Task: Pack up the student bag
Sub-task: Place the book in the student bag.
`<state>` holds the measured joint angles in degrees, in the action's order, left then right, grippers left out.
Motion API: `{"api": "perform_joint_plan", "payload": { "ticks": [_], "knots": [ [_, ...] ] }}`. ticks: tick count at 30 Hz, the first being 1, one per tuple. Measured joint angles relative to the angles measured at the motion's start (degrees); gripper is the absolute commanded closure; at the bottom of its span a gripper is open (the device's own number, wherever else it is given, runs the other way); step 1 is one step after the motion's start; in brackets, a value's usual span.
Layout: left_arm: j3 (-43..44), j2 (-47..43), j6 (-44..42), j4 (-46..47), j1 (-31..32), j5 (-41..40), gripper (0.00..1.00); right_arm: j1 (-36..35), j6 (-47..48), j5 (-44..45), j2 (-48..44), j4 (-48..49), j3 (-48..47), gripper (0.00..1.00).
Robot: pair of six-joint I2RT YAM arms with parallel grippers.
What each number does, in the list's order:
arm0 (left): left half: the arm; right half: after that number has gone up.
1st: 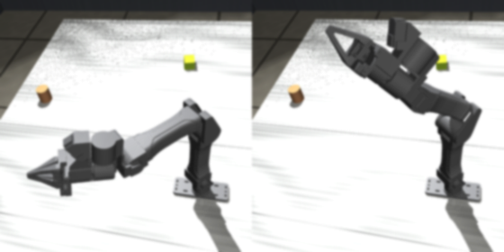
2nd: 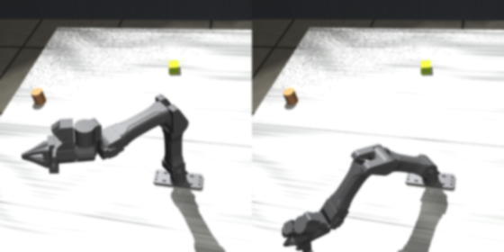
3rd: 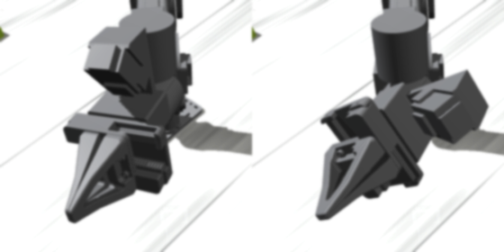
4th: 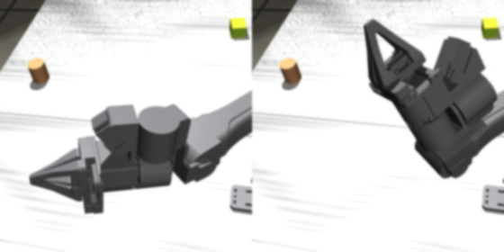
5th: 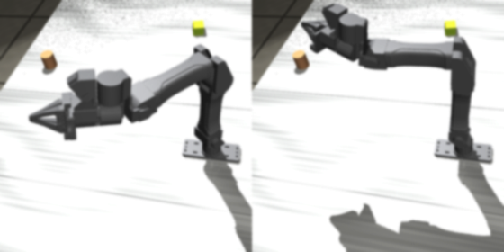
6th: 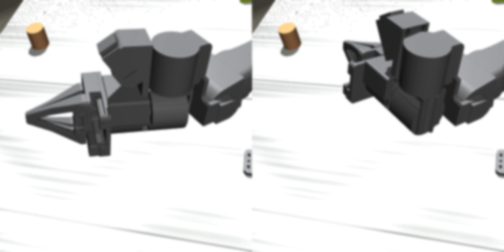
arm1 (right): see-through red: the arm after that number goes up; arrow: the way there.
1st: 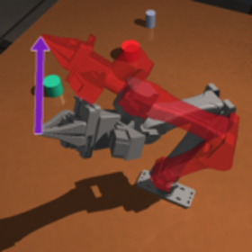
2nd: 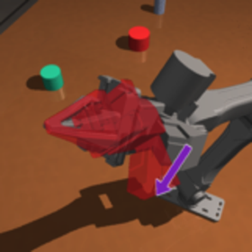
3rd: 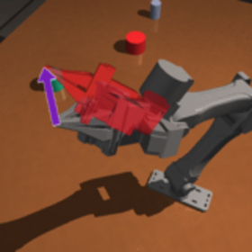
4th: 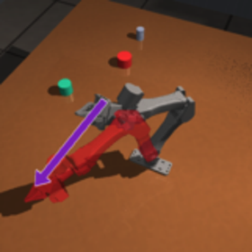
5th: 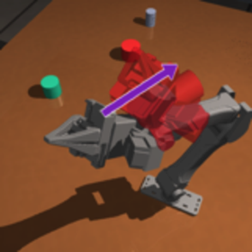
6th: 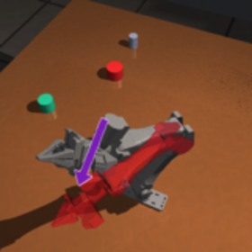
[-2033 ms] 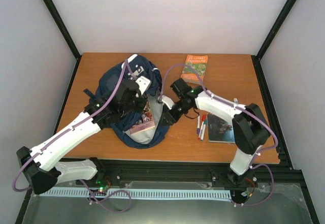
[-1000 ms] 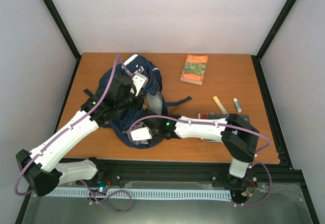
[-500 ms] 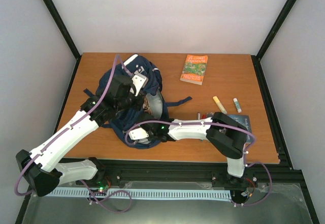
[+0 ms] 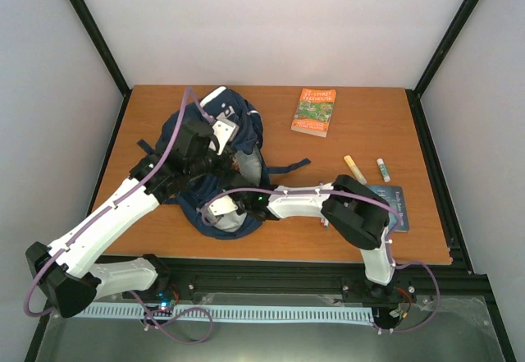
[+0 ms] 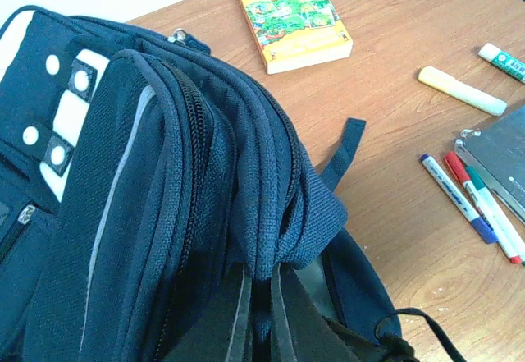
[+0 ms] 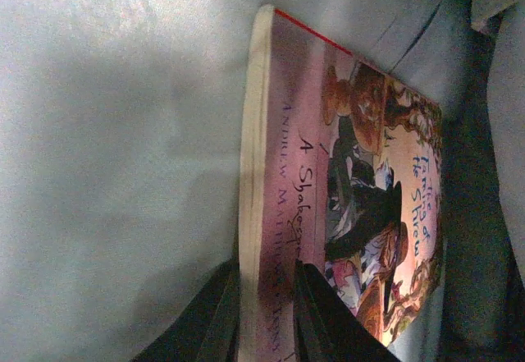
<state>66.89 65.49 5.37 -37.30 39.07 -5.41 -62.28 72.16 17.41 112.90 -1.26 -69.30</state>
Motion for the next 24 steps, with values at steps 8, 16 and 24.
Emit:
{"api": "perform_joint_plan", "payload": {
  "ticks": [8, 16, 24],
  "knots": [
    [0.0, 0.0, 0.0, 0.1, -0.3, 0.2, 0.99, 2.3, 5.9, -0.3, 3.2, 7.3, -0.4, 0.79],
    [0.0, 0.0, 0.0, 0.4, -0.4, 0.6, 0.99, 3.5, 10.4, 0.2, 4.1, 14.3, -0.4, 0.68],
    [0.0, 1.2, 0.0, 0.4, -0.3, 0.8, 0.99, 5.3, 9.4, 0.2, 3.7, 11.9, 0.3, 0.65]
  ]
}}
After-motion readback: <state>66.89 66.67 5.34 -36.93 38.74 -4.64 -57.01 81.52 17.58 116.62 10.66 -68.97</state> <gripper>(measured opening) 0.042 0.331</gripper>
